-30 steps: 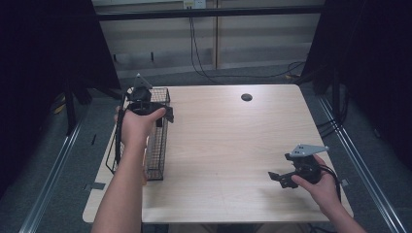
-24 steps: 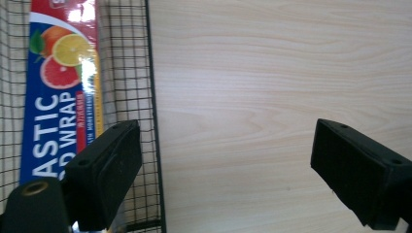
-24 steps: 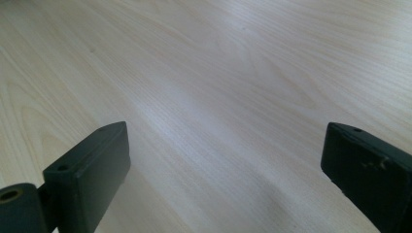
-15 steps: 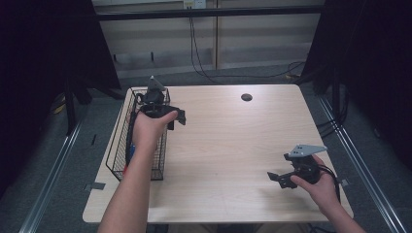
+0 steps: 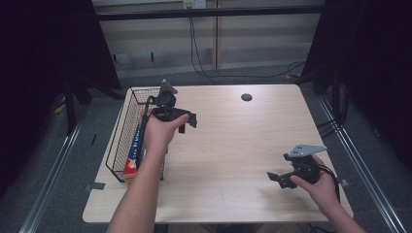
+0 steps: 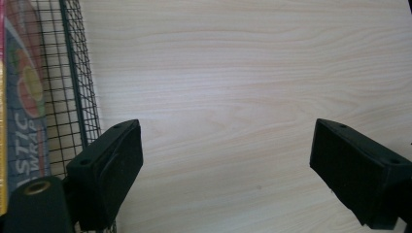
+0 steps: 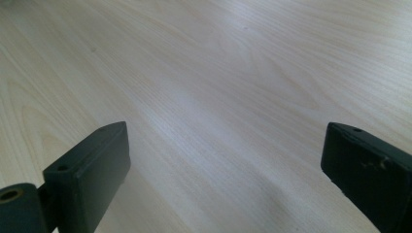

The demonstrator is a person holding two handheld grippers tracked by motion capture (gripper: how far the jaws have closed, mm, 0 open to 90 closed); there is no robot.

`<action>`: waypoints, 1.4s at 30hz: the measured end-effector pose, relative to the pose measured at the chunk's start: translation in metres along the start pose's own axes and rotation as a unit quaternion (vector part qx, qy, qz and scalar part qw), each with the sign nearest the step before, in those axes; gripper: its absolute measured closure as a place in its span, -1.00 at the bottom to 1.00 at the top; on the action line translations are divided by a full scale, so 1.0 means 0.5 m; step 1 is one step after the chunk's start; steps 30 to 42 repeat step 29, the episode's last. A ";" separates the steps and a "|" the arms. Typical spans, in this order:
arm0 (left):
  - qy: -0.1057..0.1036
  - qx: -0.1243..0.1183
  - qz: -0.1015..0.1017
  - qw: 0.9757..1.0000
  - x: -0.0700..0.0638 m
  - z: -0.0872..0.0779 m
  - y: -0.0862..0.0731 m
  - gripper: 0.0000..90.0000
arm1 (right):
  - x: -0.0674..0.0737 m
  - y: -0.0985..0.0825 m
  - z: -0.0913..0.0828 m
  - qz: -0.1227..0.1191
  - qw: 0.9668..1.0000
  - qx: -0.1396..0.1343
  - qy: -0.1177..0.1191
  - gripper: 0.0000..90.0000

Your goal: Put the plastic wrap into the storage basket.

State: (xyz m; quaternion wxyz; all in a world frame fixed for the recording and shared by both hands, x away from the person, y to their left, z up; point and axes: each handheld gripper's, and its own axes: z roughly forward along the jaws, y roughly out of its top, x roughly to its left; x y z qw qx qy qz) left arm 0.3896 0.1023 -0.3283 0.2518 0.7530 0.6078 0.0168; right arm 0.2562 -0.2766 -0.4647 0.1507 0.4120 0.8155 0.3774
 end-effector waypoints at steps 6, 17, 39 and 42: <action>-0.008 -0.003 0.007 1.000 -0.021 0.019 -0.010 -0.73 | 0.000 0.000 0.000 0.001 1.000 0.000 0.001 -0.92; -0.018 -0.013 0.023 0.999 -0.048 0.041 -0.029 -0.73 | -0.001 0.000 0.000 -0.001 1.000 0.000 0.001 -0.92; -0.024 -0.019 0.045 0.999 -0.069 0.078 -0.070 -0.74 | 0.000 -0.001 0.002 -0.006 1.000 0.003 0.003 -0.92; -0.024 -0.019 0.045 0.999 -0.069 0.078 -0.070 -0.74 | 0.000 -0.001 0.002 -0.006 1.000 0.003 0.003 -0.92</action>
